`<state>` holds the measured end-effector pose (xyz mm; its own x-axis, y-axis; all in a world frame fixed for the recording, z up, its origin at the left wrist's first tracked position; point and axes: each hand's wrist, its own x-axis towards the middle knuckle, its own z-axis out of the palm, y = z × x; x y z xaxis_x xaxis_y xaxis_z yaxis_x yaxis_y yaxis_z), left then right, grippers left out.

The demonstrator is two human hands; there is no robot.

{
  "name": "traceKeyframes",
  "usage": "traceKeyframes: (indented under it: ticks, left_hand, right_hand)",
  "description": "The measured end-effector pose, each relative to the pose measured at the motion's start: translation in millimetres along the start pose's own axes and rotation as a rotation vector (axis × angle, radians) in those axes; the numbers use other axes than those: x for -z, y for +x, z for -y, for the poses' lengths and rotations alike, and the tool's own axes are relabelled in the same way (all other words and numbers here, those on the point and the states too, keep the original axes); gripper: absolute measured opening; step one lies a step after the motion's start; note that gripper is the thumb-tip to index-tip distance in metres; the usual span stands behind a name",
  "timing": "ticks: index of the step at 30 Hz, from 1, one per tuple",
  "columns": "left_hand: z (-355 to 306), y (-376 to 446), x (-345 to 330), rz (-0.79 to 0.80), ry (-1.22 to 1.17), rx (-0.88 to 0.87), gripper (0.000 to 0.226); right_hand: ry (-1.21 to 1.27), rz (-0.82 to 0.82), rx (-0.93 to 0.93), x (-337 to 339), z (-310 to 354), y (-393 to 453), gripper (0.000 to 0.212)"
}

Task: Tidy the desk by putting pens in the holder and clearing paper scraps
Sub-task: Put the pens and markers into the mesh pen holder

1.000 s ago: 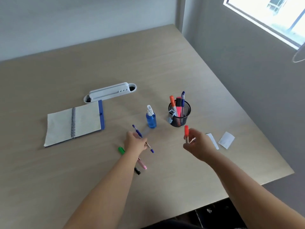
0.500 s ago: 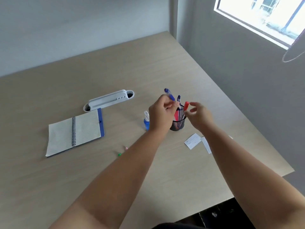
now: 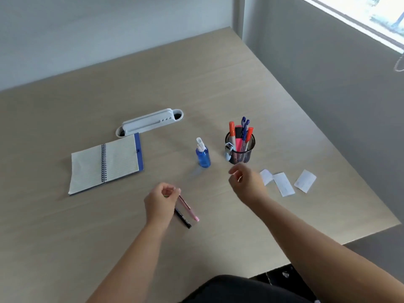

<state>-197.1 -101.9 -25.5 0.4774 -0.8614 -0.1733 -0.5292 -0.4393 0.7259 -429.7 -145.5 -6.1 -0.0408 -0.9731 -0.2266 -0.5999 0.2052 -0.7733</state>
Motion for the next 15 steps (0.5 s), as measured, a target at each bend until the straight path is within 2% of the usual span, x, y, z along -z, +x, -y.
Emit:
traceKeyframes:
  ticks: [3, 5, 8, 10, 13, 15]
  left_hand:
    - [30.1, 0.9, -0.7, 0.089, 0.109, 0.127, 0.024]
    - [34.7, 0.4, -3.4, 0.121, 0.156, 0.186, 0.029]
    - [35.9, 3.1, -0.7, 0.111, 0.104, 0.251, 0.035]
    - [29.9, 4.4, 8.8, 0.099, 0.062, 0.231, 0.044]
    - [4.5, 5.6, 27.2, 0.051, -0.023, 0.036, 0.059]
    - [-30.0, 3.0, 37.2, 0.023, -0.131, -0.114, 0.061]
  right_hand:
    - [-0.214, 0.363, 0.164, -60.1, 10.2, -15.8, 0.030]
    - [-0.337, 0.515, 0.175, -96.3, 13.2, -20.3, 0.040]
    - [-0.493, 0.489, 0.217, -127.9, 17.0, -18.5, 0.033]
    - [-0.593, 0.447, 0.252, -130.9, 19.1, -14.6, 0.026]
    - [-0.646, 0.387, 0.186, -109.1, 17.1, -7.9, 0.026]
    - [-0.583, 0.344, 0.145, -81.5, 9.3, -6.4, 0.025]
